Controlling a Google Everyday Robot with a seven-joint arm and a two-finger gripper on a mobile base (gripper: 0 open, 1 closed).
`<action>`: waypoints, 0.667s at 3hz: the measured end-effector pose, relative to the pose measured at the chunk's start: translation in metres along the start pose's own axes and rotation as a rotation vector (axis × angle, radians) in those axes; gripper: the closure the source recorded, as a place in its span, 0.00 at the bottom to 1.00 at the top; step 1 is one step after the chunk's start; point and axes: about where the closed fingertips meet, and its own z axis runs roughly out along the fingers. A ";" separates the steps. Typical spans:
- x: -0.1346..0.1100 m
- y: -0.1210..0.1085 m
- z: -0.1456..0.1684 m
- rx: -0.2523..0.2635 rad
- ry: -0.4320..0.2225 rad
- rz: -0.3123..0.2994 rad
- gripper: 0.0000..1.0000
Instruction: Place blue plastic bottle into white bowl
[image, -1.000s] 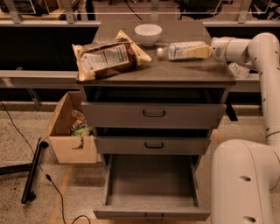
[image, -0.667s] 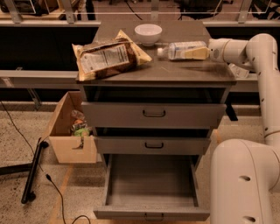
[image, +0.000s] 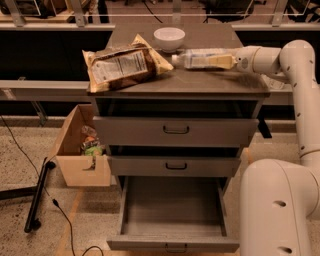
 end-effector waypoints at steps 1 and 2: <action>-0.013 0.013 -0.017 -0.060 -0.031 -0.024 0.64; -0.039 0.031 -0.053 -0.129 -0.078 -0.020 0.87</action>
Offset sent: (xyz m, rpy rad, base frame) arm -0.1075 -0.0314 0.1113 0.1350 -0.0986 0.1992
